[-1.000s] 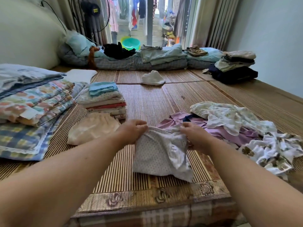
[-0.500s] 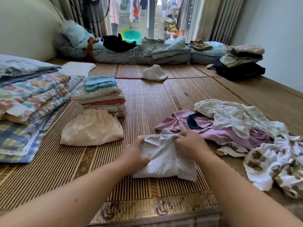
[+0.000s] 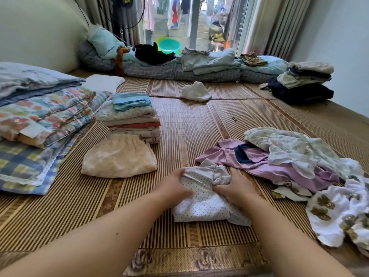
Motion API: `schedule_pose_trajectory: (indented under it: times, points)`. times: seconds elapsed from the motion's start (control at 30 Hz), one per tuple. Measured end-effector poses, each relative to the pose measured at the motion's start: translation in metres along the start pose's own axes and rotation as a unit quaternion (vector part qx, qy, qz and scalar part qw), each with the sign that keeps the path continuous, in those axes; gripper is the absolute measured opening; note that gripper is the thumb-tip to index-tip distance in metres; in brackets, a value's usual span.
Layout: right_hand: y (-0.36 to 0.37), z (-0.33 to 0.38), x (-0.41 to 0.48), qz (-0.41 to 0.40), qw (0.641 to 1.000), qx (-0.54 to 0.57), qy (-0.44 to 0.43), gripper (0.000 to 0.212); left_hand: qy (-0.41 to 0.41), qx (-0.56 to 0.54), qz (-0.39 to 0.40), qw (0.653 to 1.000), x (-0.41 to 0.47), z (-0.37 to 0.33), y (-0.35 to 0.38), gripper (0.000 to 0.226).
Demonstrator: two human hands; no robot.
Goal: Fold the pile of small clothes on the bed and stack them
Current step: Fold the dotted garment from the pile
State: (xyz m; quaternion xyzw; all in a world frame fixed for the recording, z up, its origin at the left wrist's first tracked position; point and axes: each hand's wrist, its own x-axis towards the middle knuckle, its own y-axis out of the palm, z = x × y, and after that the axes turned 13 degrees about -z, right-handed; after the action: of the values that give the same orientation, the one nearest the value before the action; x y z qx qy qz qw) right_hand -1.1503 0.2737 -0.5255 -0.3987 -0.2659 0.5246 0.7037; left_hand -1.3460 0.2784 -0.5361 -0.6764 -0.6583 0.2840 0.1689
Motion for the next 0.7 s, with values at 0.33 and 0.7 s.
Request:
schedule_pose_trajectory:
  times: [0.33,0.7]
  points:
    - [-0.023,0.003,-0.017,0.109,0.938,0.329,-0.012,0.030,-0.088,-0.246,0.095,0.961,-0.014,0.002,-0.030,0.063]
    - [0.002,0.133,0.012,0.116,0.887,0.443,-0.063,0.014,0.048,-0.261,-0.049,0.963,0.008,0.025,-0.164,0.059]
